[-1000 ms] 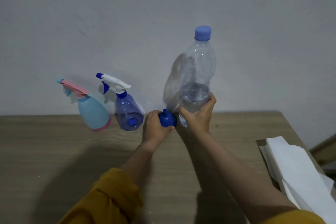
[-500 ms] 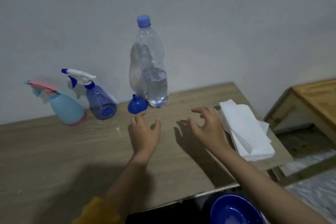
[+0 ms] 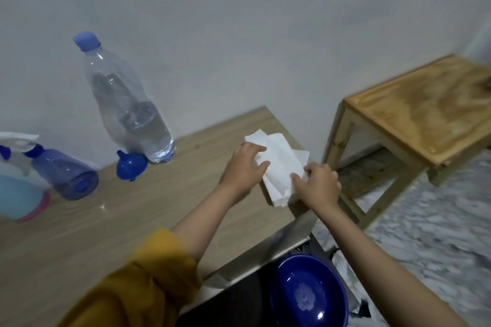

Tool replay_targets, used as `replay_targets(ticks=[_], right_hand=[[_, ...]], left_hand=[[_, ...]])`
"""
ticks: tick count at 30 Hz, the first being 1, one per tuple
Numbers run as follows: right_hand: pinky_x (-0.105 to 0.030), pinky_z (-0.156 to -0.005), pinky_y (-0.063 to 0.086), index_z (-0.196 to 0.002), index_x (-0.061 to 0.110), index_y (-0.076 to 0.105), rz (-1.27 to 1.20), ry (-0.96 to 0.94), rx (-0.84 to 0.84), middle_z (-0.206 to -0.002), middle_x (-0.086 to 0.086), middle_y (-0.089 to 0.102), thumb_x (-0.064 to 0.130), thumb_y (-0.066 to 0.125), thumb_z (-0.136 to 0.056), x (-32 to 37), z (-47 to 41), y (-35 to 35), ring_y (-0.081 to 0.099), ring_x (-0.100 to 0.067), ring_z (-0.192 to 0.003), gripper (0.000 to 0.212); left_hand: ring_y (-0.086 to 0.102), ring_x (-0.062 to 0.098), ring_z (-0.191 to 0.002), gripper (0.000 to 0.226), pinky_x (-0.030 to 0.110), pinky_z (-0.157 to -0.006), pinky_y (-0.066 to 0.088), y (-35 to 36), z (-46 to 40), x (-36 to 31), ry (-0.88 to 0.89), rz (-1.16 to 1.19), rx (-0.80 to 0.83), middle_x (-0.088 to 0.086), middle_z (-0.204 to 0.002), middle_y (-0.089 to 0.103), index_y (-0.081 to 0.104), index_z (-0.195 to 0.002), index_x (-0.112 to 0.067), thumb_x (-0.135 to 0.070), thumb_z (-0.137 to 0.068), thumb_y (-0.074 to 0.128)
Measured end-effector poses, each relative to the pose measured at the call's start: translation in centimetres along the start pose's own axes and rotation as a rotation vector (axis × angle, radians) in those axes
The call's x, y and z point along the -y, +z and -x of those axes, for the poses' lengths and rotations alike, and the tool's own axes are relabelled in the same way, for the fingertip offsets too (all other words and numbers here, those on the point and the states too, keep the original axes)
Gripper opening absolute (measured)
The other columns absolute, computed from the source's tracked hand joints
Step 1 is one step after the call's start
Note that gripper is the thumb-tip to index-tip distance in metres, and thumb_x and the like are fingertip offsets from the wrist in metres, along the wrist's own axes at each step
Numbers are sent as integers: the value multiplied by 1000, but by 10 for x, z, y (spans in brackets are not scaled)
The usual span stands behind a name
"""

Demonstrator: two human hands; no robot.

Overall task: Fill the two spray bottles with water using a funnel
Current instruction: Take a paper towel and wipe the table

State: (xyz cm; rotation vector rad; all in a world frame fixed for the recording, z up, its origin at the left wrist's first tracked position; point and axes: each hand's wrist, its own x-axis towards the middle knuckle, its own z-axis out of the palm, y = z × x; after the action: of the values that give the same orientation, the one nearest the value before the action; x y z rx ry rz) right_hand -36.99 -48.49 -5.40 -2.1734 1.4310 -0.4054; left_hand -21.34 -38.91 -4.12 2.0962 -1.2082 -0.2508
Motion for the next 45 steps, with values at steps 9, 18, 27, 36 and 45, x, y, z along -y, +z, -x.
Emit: replay_targets(ticks=[9,18,27,36,45], right_hand=[[-39,-85,41,-81,17,65,-185,-31,-108,-94,-1,64,28,63,-82,-7,-7,4,52,-27,-97,11],[-31,-77,31,-74,13,65,-294,-217,-177,-78,7,66,17,68,-81,-11,0,0,49,-17,-83,8],[-20,-73,51,-77,10,64,-749,-210,-156,-78,5,68,8,70,-82,-10,1,-30,63,-6,-78,8],[-27,-64,52,-74,16,58,-1080,-163,-203,-72,-10,66,5,72,-82,18,1,-78,63,-17,-68,19],[-22,-68,52,-76,25,69,-1100,-360,-245,-75,1,70,7,71,-83,68,18,-116,65,-11,-71,19]], left_hand=[[44,24,-121,37,39,-97,41,15,-43,-17,54,-198,138,-3,-128,54,56,-125,-22,-27,-88,59],[33,18,-129,38,37,-105,23,19,-63,-31,145,-413,288,-6,-135,45,58,-124,-33,-19,-89,57],[52,18,-107,12,34,-90,30,-7,-77,-31,168,-406,171,-10,-106,62,71,-89,-27,-20,-81,64],[66,12,-87,11,32,-87,50,-84,-77,-47,70,-1,47,-4,-83,73,75,-81,-15,-8,-81,66],[59,1,-83,17,1,-74,38,-150,-61,-73,161,45,-87,-5,-91,62,75,-97,-14,-7,-87,62]])
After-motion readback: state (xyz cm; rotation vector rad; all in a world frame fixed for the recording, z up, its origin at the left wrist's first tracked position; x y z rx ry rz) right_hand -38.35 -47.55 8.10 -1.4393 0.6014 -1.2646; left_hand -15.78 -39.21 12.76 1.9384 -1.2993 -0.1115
